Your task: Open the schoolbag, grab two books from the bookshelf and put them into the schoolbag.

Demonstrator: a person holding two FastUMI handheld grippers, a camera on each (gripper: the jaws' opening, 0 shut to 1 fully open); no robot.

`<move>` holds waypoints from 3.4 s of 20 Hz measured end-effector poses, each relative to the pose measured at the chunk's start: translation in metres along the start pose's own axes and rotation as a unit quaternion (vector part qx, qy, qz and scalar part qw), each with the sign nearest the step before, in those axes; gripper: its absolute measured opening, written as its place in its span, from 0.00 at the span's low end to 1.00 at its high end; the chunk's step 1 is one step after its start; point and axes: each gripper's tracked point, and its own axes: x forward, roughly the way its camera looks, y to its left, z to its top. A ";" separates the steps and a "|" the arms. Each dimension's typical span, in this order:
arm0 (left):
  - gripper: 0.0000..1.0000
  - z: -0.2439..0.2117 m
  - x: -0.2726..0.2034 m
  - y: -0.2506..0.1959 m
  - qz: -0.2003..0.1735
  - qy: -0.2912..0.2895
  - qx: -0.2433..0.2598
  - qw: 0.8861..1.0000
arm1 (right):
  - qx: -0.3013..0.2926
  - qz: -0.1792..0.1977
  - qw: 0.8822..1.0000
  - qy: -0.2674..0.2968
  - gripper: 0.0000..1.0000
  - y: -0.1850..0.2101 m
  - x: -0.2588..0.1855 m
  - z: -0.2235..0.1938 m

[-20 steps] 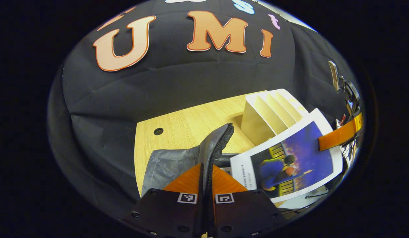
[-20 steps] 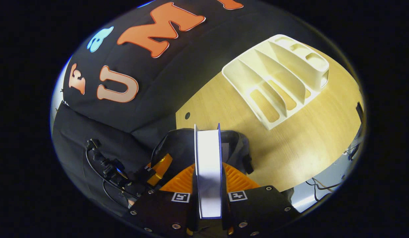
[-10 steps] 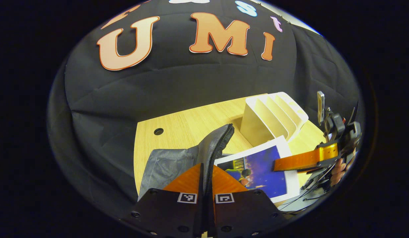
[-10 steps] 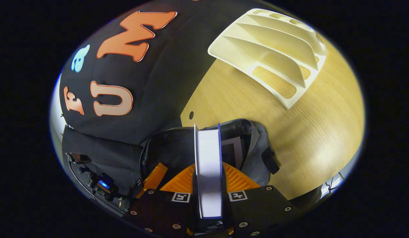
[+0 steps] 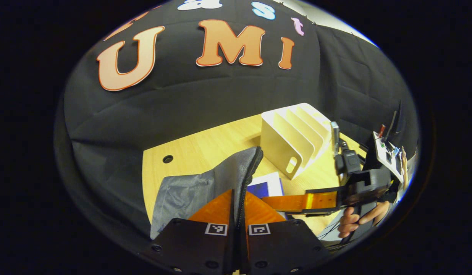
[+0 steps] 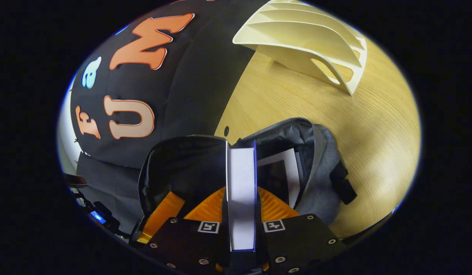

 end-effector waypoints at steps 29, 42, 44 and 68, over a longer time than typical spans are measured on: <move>0.35 -0.004 0.028 -0.046 0.095 -0.003 -0.142 0.985 | -0.318 -0.116 0.939 0.064 0.98 -0.027 -0.082 0.088; 0.91 0.123 0.020 -0.140 0.129 -0.161 -0.119 0.971 | -0.440 -0.137 0.874 -0.154 0.98 -0.012 -0.244 0.262; 0.91 0.148 0.005 -0.151 0.151 -0.188 -0.108 0.964 | -0.469 -0.136 0.853 -0.185 0.98 -0.004 -0.267 0.280; 0.96 0.208 -0.087 -0.211 0.255 -0.366 -0.073 0.892 | -0.559 -0.027 0.754 -0.343 0.97 0.081 -0.337 0.287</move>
